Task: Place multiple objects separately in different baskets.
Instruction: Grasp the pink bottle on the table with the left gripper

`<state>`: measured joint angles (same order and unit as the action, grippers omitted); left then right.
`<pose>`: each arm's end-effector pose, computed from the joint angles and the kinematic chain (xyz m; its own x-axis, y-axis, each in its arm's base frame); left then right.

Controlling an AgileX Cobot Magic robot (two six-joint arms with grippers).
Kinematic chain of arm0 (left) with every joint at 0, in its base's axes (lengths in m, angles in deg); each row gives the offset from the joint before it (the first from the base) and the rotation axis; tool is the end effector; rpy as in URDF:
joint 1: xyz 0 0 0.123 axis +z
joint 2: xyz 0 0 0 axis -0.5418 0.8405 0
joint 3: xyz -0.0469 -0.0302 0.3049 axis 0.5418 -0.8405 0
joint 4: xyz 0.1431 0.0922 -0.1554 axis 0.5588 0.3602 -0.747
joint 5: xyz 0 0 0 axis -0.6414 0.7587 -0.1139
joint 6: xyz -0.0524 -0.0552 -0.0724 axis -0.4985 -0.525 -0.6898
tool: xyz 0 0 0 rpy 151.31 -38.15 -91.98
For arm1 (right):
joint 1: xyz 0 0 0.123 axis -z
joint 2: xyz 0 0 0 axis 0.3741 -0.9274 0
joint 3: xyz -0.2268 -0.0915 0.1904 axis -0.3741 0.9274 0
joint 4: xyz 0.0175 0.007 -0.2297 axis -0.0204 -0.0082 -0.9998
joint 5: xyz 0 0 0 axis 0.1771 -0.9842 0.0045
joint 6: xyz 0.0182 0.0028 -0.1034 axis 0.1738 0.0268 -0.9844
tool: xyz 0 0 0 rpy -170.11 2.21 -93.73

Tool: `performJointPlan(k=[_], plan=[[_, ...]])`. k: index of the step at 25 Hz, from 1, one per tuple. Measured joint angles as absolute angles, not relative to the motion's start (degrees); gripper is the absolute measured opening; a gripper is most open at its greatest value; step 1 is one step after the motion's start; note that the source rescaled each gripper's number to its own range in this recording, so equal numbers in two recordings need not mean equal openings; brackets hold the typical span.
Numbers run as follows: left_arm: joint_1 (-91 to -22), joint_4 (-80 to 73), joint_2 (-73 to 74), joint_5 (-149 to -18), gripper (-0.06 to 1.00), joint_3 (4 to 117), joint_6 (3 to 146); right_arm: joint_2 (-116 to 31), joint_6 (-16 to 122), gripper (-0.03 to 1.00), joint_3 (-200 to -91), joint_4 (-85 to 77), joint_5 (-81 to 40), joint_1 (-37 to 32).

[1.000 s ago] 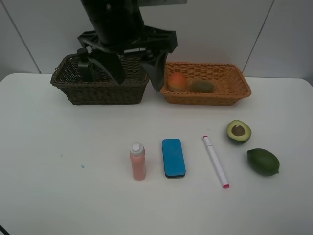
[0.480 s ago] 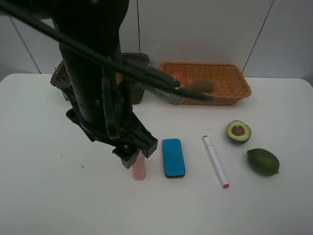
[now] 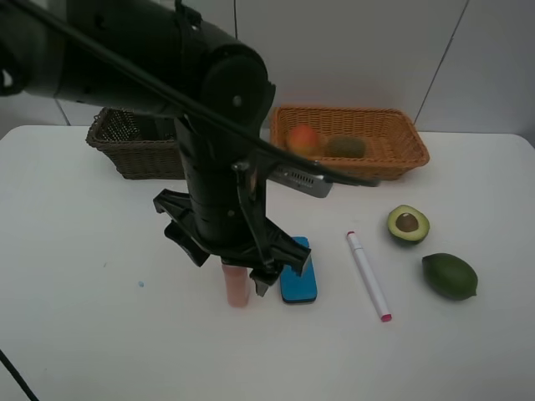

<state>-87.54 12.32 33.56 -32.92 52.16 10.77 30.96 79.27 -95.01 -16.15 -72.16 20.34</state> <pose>0.2014 -0.2786 0.2105 -0.8914 0.4403 -0.1076 0.4446 0.8955 -0.0186 -0.0385 -0.0082 0.2646 -0.4377 0.0098 -0.8990 0.0413 0.9991 -0.0092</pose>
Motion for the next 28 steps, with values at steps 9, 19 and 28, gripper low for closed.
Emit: performJointPlan(k=[9, 19, 28], plan=[[-87.5, 14.2, 37.1, -35.8, 0.89, 52.2, 7.3, 31.0, 79.3, 0.92, -95.0, -16.2, -72.2, 20.3], [-87.5, 14.2, 41.4, -40.2, 0.89, 52.2, 6.5, 31.0, 79.3, 0.92, -95.0, -16.1, -72.2, 20.3], [-87.5, 14.4, 42.7, -40.5, 0.60, 52.2, 6.4, 31.0, 79.3, 0.92, -95.0, -16.1, -72.2, 20.3]])
